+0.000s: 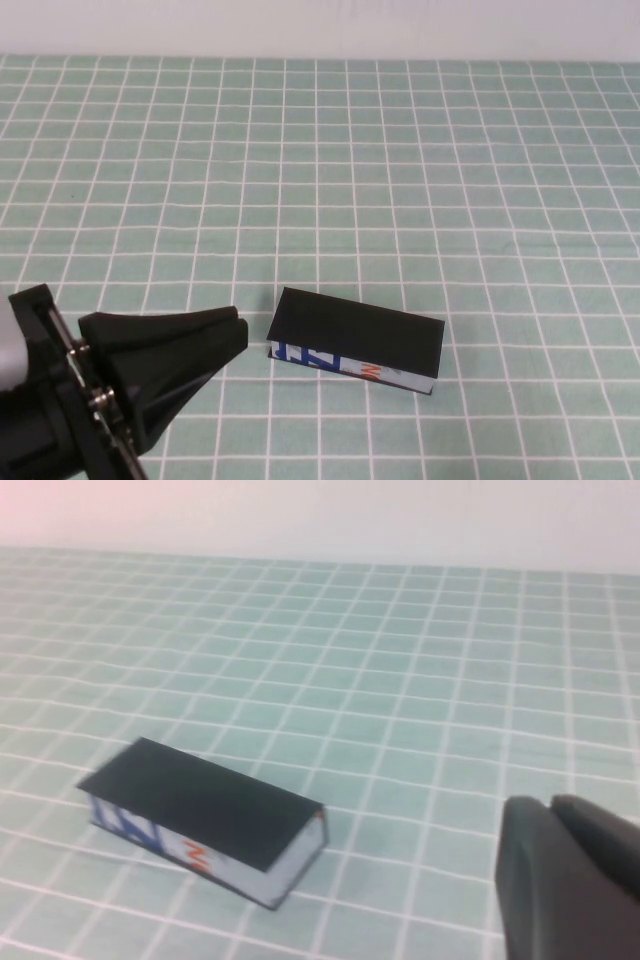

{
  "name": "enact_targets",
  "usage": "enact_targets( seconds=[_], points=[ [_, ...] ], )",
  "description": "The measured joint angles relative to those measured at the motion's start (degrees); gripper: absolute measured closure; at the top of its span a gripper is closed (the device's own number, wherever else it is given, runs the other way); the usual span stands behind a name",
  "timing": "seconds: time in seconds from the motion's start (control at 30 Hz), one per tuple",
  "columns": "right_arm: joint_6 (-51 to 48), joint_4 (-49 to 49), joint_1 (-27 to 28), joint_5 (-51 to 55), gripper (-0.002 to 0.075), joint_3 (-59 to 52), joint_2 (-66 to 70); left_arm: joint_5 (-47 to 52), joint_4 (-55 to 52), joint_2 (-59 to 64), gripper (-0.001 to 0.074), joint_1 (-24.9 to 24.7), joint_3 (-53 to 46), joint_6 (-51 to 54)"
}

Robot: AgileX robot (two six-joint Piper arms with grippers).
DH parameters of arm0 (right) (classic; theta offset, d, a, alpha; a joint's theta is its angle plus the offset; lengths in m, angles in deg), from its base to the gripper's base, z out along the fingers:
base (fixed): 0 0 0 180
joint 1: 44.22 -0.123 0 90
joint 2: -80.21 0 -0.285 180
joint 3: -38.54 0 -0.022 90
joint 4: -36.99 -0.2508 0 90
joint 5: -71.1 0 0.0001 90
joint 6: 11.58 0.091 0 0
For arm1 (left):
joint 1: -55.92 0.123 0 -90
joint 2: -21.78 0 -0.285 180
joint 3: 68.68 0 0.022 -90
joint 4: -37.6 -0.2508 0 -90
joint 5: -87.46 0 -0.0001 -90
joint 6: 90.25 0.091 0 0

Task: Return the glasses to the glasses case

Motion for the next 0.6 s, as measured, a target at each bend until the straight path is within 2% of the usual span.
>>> enact_targets(
  seconds=[0.2,0.6],
  points=[
    [0.12,-3.57,0.00,0.00,0.0739,-0.23,0.00,-0.24,0.00,0.00,0.0737,0.00,0.00,0.00],
    [0.24,-3.98,0.00,0.00,0.0739,-0.23,0.00,-3.36,0.34,0.00,0.0737,0.00,0.00,0.00]
  ],
)
